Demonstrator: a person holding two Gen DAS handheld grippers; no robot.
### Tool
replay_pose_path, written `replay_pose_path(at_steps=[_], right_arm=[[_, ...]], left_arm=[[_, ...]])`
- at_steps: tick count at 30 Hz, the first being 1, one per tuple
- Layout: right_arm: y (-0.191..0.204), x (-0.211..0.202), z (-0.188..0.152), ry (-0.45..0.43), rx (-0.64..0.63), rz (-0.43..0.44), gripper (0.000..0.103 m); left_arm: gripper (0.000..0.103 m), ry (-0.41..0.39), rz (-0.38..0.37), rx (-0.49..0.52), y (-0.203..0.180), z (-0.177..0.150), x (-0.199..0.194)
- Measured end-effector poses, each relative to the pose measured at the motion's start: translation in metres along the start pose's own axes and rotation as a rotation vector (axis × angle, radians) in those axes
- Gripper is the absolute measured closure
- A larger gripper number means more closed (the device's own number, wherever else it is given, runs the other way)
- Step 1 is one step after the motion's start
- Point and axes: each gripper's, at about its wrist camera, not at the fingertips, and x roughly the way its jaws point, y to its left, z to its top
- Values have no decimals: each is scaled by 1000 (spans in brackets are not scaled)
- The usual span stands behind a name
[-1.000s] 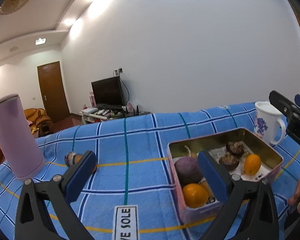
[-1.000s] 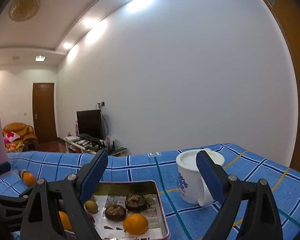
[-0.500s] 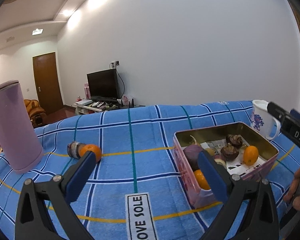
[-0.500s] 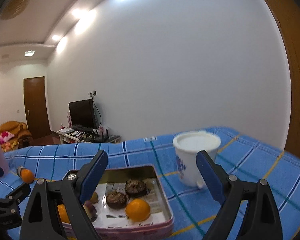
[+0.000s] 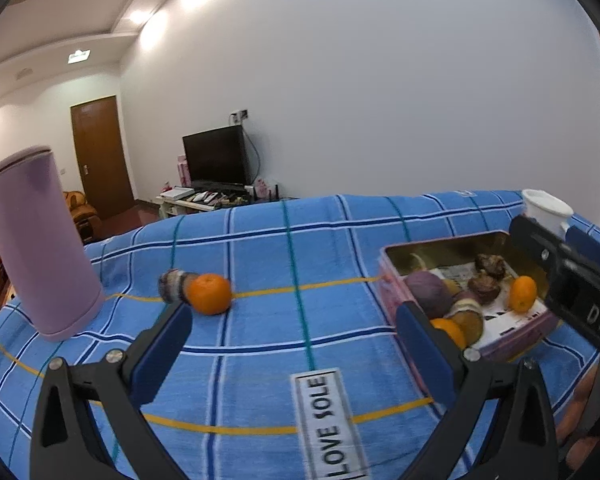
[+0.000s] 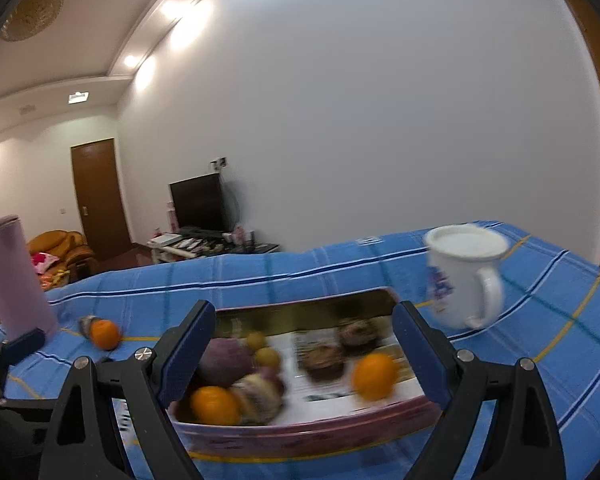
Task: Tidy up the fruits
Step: 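Withdraw both grippers from the tin toward the orange and sugarcane piece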
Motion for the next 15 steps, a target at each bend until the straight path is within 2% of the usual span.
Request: replay_pose_path(at_steps=[15], right_arm=[[84,8,-10,21,-40,125,12]], left_arm=[[0,7,131,-23,69,-4,8]])
